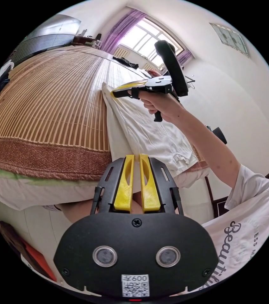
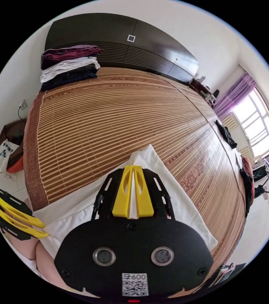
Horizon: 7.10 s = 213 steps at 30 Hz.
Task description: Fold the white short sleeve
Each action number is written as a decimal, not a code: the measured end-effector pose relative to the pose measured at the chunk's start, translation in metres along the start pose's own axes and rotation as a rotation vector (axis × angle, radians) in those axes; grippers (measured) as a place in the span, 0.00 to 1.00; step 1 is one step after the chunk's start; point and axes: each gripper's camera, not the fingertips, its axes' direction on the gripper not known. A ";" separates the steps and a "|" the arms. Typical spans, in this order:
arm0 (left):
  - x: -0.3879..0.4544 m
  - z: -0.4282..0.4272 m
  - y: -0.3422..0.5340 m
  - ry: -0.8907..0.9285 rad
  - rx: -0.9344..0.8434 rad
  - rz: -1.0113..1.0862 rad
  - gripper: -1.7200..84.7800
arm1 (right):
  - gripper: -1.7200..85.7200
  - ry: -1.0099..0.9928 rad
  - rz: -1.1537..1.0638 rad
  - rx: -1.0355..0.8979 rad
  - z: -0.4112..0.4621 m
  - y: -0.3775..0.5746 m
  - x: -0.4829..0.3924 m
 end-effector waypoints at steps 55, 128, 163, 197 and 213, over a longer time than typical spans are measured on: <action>0.009 0.226 -0.032 -0.439 -0.101 0.179 0.03 | 0.01 -0.610 0.384 0.198 -0.057 0.048 0.324; -0.058 0.062 -0.531 -0.317 -0.023 -0.030 0.02 | 0.01 -0.584 0.537 0.067 0.061 -0.152 0.379; -0.014 0.174 -0.492 -0.480 -0.005 0.044 0.02 | 0.01 -0.511 0.452 0.119 -0.005 -0.197 0.349; -0.080 0.322 -0.480 -0.528 -0.110 0.144 0.03 | 0.01 -0.488 0.465 0.044 -0.157 -0.250 0.312; -0.085 0.352 -0.451 -0.725 -0.093 0.249 0.03 | 0.01 -0.523 0.688 0.217 -0.322 -0.158 0.393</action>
